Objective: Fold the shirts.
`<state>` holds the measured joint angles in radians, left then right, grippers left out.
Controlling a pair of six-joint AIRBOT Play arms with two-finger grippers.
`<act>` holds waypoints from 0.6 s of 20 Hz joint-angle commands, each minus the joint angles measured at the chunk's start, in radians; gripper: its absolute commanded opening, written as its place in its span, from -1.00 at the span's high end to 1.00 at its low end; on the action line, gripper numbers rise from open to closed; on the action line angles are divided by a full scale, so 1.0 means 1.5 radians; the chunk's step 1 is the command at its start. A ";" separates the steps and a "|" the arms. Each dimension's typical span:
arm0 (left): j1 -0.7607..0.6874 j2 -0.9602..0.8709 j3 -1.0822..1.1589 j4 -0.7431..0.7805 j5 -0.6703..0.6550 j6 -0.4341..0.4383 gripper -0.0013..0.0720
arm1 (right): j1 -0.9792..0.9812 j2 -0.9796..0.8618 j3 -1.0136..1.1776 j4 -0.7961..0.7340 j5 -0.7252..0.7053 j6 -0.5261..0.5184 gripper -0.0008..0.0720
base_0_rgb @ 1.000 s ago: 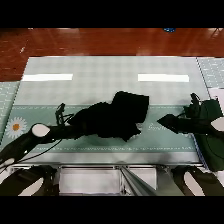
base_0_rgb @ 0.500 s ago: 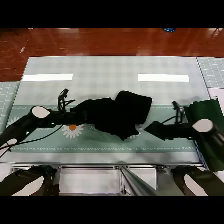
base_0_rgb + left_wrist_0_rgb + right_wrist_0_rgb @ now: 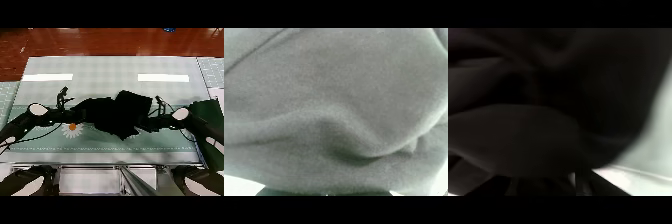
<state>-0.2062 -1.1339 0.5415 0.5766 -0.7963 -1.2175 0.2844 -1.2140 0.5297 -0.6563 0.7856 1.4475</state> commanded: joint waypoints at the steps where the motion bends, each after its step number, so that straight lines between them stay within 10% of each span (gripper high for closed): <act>1: 0.001 -0.001 0.001 0.000 0.001 0.001 0.91 | 0.058 -0.049 0.018 0.032 -0.005 -0.009 -0.15; 6: 0.001 -0.001 0.001 0.000 0.001 0.001 0.91 | 0.135 -0.063 0.020 0.110 -0.054 -0.026 -0.13; 9: 0.001 -0.001 0.001 0.000 0.003 0.002 0.91 | 0.181 -0.063 0.033 0.118 -0.070 -0.045 0.93; 12: 0.048 0.003 0.028 -0.001 -0.019 0.009 0.91 | 0.154 -0.043 0.083 0.080 -0.014 -0.068 0.92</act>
<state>-0.1791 -1.1339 0.5552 0.5766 -0.8082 -1.2110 0.5201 -1.2968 0.6010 -0.5159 0.7177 1.3766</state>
